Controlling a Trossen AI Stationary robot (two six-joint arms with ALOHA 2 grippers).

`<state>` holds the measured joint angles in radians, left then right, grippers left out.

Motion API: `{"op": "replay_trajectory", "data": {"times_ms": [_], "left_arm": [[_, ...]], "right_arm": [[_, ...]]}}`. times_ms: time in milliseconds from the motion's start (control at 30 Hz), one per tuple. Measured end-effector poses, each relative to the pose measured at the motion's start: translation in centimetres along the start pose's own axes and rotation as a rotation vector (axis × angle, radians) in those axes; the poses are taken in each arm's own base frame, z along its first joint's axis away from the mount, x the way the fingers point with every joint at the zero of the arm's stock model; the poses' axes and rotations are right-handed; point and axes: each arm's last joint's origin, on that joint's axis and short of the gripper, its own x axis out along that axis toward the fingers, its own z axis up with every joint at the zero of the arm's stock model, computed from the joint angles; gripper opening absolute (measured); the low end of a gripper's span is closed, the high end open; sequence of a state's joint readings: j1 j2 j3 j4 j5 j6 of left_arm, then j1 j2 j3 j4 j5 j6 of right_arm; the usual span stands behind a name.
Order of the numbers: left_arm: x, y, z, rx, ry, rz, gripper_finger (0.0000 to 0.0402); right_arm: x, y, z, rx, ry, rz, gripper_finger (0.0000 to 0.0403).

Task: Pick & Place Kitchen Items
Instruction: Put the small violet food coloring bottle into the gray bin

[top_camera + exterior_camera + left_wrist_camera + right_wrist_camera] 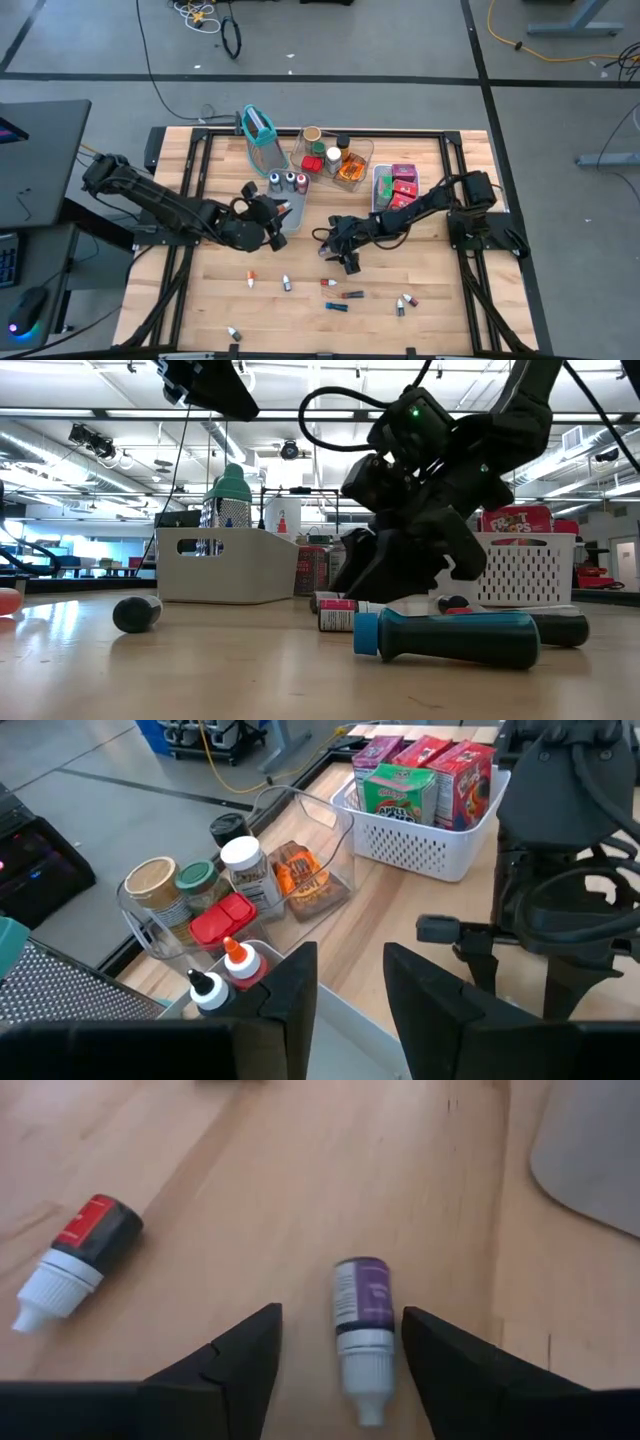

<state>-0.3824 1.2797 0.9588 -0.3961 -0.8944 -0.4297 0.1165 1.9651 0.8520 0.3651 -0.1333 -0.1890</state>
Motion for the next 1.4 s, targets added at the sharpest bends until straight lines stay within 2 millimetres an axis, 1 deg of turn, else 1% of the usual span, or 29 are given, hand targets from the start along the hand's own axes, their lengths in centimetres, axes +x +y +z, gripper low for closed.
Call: {"op": "replay_trajectory", "data": {"times_ms": [100, 367, 433, 533, 633, 733, 833, 900, 1000, 1067, 1133, 1200, 1300, 1400], "left_arm": [[0.0, 0.0, 0.0, -0.001, -0.001, 0.000, 0.0125], [0.0, 0.0, 0.0, -0.001, -0.002, 0.001, 0.0125], [0.0, 0.0, 0.0, -0.001, -0.002, 0.001, 0.0125], [0.0, 0.0, 0.0, -0.002, -0.002, 0.002, 0.0125], [0.0, 0.0, 0.0, -0.006, -0.004, 0.002, 0.0125], [0.0, 0.0, 0.0, -0.008, -0.004, 0.001, 0.0125], [0.0, 0.0, 0.1, -0.007, -0.006, 0.002, 0.0125], [0.0, 0.0, 0.1, 0.003, -0.011, 0.006, 0.0125], [0.0, -0.1, 0.4, 0.014, -0.029, 0.001, 0.0125], [0.0, -0.2, 0.6, 0.018, -0.051, -0.004, 0.0125], [0.0, -0.3, 0.9, 0.024, -0.069, -0.015, 0.0125], [0.0, -0.2, 0.6, 0.061, -0.061, 0.015, 0.0125], [0.0, 0.1, 0.4, 0.068, -0.055, 0.065, 0.0125], [0.1, 0.3, -0.1, 0.047, -0.034, 0.101, 0.0125]], "right_arm": [[0.1, 0.0, -0.1, 0.010, 0.001, -0.001, 0.0196], [0.2, -0.1, 0.0, 0.022, -0.004, -0.062, 0.0088], [0.2, -0.3, 0.2, 0.026, -0.035, -0.062, 0.0068], [0.2, -0.5, 0.7, 0.050, -0.118, -0.086, 0.0066], [-0.3, -1.0, 2.4, 0.055, -0.269, -0.161, 0.0068], [-0.8, -1.6, 4.0, 0.071, -0.398, -0.290, 0.0081], [-1.6, -2.3, 6.4, 0.130, -0.565, -0.420, 0.0084], [-1.9, -2.8, 8.0, 0.130, -0.618, -0.436, 0.0084], [-1.9, -3.9, 10.7, 0.133, -0.593, -0.448, 0.0084], [-1.4, -4.8, 11.9, 0.134, -0.492, -0.474, 0.0084], [-0.5, -5.9, 12.2, 0.146, -0.364, -0.501, 0.0084], [-0.1, -7.0, 12.4, 0.162, -0.292, -0.517, 0.0084], [0.2, -8.2, 12.3, 0.187, -0.285, -0.525, 0.0085], [0.3, -8.8, 11.4, 0.233, -0.250, -0.520, 0.0085]]}}
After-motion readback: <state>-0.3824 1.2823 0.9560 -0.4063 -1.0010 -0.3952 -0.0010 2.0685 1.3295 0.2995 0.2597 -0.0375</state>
